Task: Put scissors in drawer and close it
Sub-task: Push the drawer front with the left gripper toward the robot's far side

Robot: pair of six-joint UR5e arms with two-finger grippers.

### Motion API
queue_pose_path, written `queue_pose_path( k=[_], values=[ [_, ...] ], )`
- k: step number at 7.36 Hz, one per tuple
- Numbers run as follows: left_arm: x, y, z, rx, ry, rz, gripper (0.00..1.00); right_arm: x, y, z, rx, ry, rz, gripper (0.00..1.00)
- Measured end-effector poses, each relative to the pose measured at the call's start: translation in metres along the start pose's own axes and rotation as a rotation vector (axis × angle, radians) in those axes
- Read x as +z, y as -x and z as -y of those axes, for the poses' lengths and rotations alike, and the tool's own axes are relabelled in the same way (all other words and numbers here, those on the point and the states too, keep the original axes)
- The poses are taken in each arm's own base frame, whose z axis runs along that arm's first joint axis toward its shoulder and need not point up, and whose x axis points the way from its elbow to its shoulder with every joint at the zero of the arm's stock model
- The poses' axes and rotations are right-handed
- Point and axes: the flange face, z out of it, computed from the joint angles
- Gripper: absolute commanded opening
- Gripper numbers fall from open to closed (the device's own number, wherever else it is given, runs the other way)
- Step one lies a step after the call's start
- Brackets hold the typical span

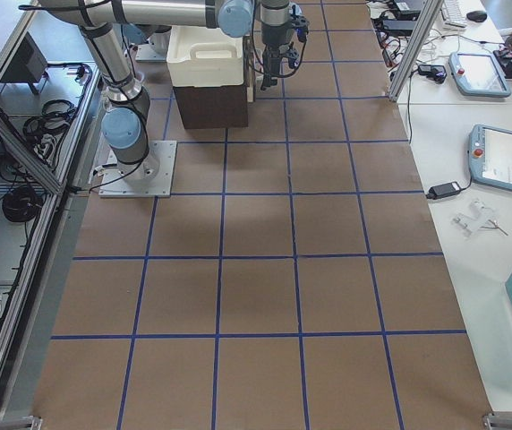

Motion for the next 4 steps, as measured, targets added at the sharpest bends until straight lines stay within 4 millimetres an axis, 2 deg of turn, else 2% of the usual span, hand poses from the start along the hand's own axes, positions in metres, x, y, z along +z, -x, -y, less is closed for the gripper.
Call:
queue_pose_path(
  k=[4],
  values=[
    [-0.002,0.008,-0.022,0.002,0.013,0.006,1.0,0.001,0.0,0.0,-0.001,0.002,-0.001,1.0]
  ],
)
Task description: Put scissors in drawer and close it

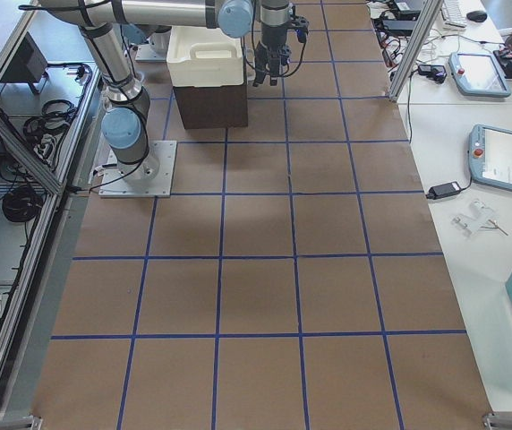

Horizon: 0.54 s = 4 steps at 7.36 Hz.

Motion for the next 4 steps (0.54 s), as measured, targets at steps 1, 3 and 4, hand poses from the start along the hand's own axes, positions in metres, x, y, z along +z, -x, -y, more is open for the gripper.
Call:
queue_pose_path(
  k=[1,3,4],
  values=[
    [-0.004,-0.001,-0.002,0.003,-0.009,-0.003,1.0,0.0,0.0,0.0,0.0,0.001,0.0,1.0],
    [-0.04,0.004,0.007,-0.007,-0.085,-0.032,1.0,0.0,0.0,0.0,0.0,0.001,0.001,1.0],
    [-0.076,0.013,0.015,-0.023,-0.139,-0.054,1.0,0.0,0.0,0.0,0.0,0.001,0.001,1.0]
  ],
)
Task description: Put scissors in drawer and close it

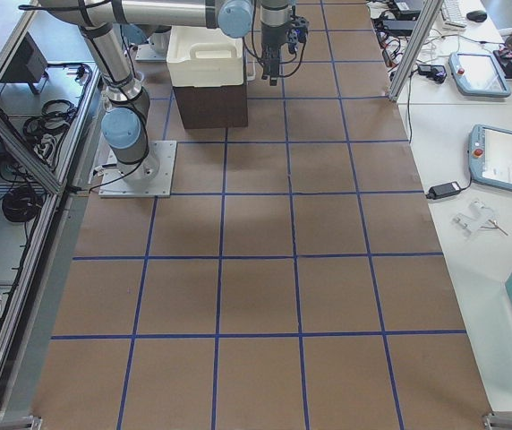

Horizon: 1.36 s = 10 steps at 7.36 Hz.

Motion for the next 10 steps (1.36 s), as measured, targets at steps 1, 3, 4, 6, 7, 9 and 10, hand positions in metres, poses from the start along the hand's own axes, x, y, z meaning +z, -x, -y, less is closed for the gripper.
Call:
queue_pose_path(
  k=[1,3,4,6,7,9,10],
  values=[
    [-0.035,0.012,0.01,-0.018,-0.044,-0.023,1.0,0.0,0.0,0.0,0.0,0.0,0.0,1.0],
    [-0.09,0.038,0.009,-0.045,-0.117,-0.063,1.0,0.0,0.0,0.0,0.0,0.0,0.0,1.0],
    [-0.11,0.049,0.001,-0.054,-0.14,-0.075,1.0,0.0,0.0,0.0,0.0,0.0,0.0,1.0],
    [-0.137,0.074,-0.02,-0.076,-0.142,-0.076,1.0,0.0,0.0,0.0,0.0,0.0,0.0,1.0],
    [-0.142,0.084,-0.028,-0.087,-0.131,-0.073,1.0,0.001,0.0,0.0,0.0,0.001,0.001,1.0],
    [-0.146,0.105,-0.044,-0.103,-0.117,-0.069,1.0,0.001,0.0,0.0,0.0,0.003,-0.001,1.0],
    [-0.15,0.13,-0.046,-0.1,-0.119,-0.072,1.0,0.001,0.0,0.0,0.0,0.003,-0.002,1.0]
  ],
)
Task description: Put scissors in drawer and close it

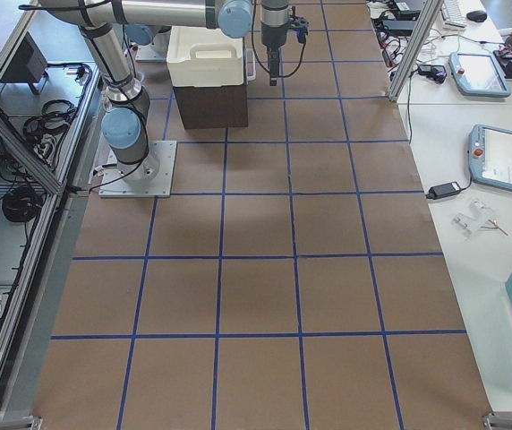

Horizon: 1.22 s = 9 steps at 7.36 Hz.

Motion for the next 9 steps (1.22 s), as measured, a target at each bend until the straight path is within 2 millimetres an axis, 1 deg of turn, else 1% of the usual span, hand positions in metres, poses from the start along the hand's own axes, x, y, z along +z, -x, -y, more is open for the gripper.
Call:
queue_pose_path(
  k=[2,3,4,5,6,8,9],
  values=[
    [-0.023,0.067,0.009,0.033,-0.023,-0.013,1.0,0.0,0.0,0.0,0.0,0.0,-0.001,1.0],
    [-0.032,0.094,0.012,0.046,-0.038,-0.021,1.0,0.0,0.0,0.0,0.0,0.0,-0.001,1.0],
    [-0.039,0.109,0.017,0.052,-0.067,-0.029,1.0,0.0,0.0,0.0,0.0,0.0,0.0,1.0],
    [-0.042,0.115,0.028,0.054,-0.107,-0.037,1.0,-0.001,0.0,-0.001,-0.001,-0.001,0.001,1.0],
    [-0.041,0.114,0.037,0.058,-0.125,-0.043,1.0,-0.002,0.0,-0.001,-0.002,-0.003,0.002,1.0],
    [-0.037,0.104,0.042,0.112,-0.1,-0.036,1.0,-0.006,0.001,-0.003,-0.023,-0.012,0.017,1.0],
    [-0.039,0.102,0.043,0.154,-0.093,-0.029,1.0,-0.011,0.003,-0.006,-0.061,-0.02,0.037,1.0]
  ],
)
